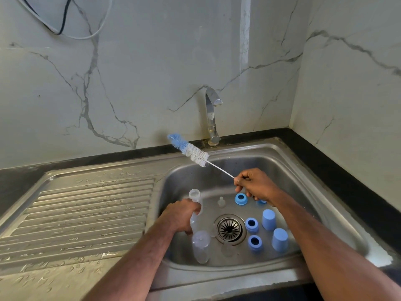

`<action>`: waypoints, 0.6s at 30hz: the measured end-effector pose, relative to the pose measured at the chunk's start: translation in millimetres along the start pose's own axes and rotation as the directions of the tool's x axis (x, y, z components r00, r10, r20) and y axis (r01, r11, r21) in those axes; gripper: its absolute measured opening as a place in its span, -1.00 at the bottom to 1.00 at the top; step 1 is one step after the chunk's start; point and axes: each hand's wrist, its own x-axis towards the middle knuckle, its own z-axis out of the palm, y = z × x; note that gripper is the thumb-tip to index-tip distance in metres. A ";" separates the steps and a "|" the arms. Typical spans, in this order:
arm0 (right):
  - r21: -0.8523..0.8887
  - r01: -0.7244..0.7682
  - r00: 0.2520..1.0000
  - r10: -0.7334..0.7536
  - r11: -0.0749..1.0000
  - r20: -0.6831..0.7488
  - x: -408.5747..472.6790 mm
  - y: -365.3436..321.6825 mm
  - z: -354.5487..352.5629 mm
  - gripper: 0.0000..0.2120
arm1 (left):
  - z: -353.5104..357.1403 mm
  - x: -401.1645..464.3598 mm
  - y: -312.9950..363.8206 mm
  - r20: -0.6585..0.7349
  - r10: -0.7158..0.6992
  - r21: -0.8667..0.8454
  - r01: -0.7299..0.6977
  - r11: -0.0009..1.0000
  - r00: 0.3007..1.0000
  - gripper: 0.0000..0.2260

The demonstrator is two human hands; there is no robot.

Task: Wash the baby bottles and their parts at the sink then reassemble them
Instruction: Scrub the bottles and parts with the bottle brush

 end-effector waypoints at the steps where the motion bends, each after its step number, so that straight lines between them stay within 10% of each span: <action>1: 0.007 -0.001 1.000 0.001 1.000 0.005 -0.7 -0.2 0.5 -0.83 | 0.5 0.3 0.1 0.014 -0.002 -0.001 0.002 1.000 1.000 -0.38; 18: -0.020 0.001 1.000 -0.001 1.000 0.026 -3.5 -1.0 -0.5 -0.83 | -0.1 2.3 -4.6 -0.039 -0.053 0.010 0.053 0.999 0.998 -0.28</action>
